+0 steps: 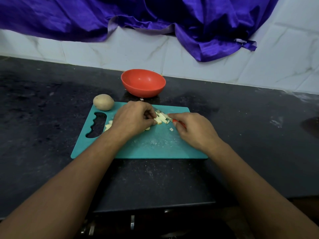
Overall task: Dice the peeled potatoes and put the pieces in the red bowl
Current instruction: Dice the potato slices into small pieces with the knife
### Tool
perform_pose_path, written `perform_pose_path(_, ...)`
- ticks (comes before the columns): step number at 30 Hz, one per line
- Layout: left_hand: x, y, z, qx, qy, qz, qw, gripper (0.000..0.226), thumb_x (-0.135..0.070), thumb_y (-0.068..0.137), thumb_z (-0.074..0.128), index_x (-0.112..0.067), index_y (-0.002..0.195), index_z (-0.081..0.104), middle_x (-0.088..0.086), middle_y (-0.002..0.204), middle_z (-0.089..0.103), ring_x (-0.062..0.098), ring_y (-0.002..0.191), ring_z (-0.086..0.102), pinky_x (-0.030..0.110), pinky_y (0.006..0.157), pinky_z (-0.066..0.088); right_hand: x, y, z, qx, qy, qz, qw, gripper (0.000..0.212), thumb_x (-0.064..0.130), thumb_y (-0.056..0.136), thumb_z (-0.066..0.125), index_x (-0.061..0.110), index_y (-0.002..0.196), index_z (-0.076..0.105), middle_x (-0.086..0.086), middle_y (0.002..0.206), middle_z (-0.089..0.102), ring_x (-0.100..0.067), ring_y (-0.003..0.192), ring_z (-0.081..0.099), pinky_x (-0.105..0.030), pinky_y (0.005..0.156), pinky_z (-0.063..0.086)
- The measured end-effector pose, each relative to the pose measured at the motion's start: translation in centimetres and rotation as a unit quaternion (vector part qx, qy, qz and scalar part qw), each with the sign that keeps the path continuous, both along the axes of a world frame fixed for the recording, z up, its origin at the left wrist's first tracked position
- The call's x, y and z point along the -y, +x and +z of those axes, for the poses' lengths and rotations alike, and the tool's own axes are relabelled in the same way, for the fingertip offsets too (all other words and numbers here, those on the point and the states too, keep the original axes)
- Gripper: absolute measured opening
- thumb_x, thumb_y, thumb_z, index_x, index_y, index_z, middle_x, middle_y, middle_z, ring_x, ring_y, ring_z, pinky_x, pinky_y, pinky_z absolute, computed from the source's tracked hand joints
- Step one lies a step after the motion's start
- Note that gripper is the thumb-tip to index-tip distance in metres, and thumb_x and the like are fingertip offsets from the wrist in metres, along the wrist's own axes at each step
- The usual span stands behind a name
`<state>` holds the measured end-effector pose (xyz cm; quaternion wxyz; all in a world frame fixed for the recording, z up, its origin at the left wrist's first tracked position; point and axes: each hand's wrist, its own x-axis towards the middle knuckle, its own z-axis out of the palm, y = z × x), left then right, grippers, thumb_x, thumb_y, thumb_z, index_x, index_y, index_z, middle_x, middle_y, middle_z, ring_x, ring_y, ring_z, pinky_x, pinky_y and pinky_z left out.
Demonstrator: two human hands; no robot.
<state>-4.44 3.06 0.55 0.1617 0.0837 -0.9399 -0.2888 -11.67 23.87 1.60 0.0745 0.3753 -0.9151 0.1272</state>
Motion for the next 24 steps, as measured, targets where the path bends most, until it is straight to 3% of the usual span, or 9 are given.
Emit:
perform_pose_path(3,-0.1,0.0,0.0,-0.003,0.005,-0.002,1.0,0.016,-0.033,0.078,0.087,-0.032,0.089,0.076,-0.02,0.076,0.07,-0.002,0.074,0.065,0.038,0.074,0.059,0.0,-0.8,-0.2,0.005,-0.005,0.038,0.999,0.039,0.028,0.103,0.052,0.039,0.139,0.06,0.01,0.13,0.069,-0.015,0.113,0.063,-0.039,0.089,0.054)
perform_pose_path(6,-0.3,0.0,0.0,-0.004,0.009,0.001,1.0,0.014,-0.032,0.078,0.087,-0.033,0.084,0.074,-0.021,0.074,0.069,-0.004,0.072,0.065,0.036,0.072,0.059,-0.1,-1.7,0.0,0.014,-0.001,0.068,0.998,0.04,0.025,0.103,0.054,0.037,0.141,0.06,0.012,0.13,0.068,-0.01,0.114,0.06,-0.028,0.082,0.046)
perform_pose_path(11,-0.7,0.0,-0.1,0.0,0.007,-0.001,1.0,0.013,-0.036,0.079,0.086,-0.033,0.082,0.074,-0.021,0.071,0.068,-0.006,0.07,0.063,0.026,0.065,0.05,-0.1,-3.1,0.5,0.046,0.012,0.1,0.994,0.039,0.026,0.104,0.055,0.039,0.141,0.06,0.019,0.103,0.059,0.003,0.083,0.051,-0.02,0.071,0.033)
perform_pose_path(13,-0.5,0.0,0.0,0.0,0.018,-0.007,1.0,0.014,-0.035,0.078,0.087,-0.033,0.081,0.074,-0.021,0.071,0.068,-0.006,0.069,0.063,0.028,0.066,0.053,-0.1,-3.3,0.6,0.044,0.012,0.103,0.994,0.039,0.025,0.104,0.055,0.038,0.141,0.061,0.019,0.107,0.061,0.002,0.089,0.054,-0.021,0.075,0.037)
perform_pose_path(16,0.4,0.1,0.2,-0.033,0.028,0.021,0.999,0.01,-0.033,0.081,0.084,-0.033,0.087,0.075,-0.02,0.075,0.068,-0.003,0.074,0.063,0.03,0.07,0.055,-0.4,-2.5,0.4,0.044,-0.058,0.056,0.996,0.037,0.021,0.104,0.055,0.032,0.137,0.065,0.01,0.128,0.069,-0.011,0.114,0.062,-0.028,0.088,0.047)
perform_pose_path(20,1.0,-0.1,-0.2,-0.023,-0.034,0.058,0.997,0.023,-0.031,0.089,0.077,-0.032,0.112,0.075,-0.016,0.095,0.074,0.007,0.091,0.066,0.034,0.079,0.056,-0.7,0.3,-0.4,0.043,-0.091,-0.061,0.993,0.034,0.027,0.101,0.055,0.037,0.132,0.066,0.006,0.11,0.075,-0.019,0.096,0.068,-0.039,0.082,0.056)
perform_pose_path(24,0.3,-0.7,-0.4,-0.007,-0.075,0.066,0.995,0.023,-0.029,0.093,0.072,-0.032,0.115,0.076,-0.011,0.109,0.076,0.015,0.104,0.068,0.039,0.085,0.056,-0.4,3.2,-0.1,0.028,-0.063,-0.141,0.988,0.037,0.032,0.1,0.05,0.039,0.134,0.062,0.003,0.102,0.073,-0.025,0.093,0.067,-0.038,0.076,0.055)
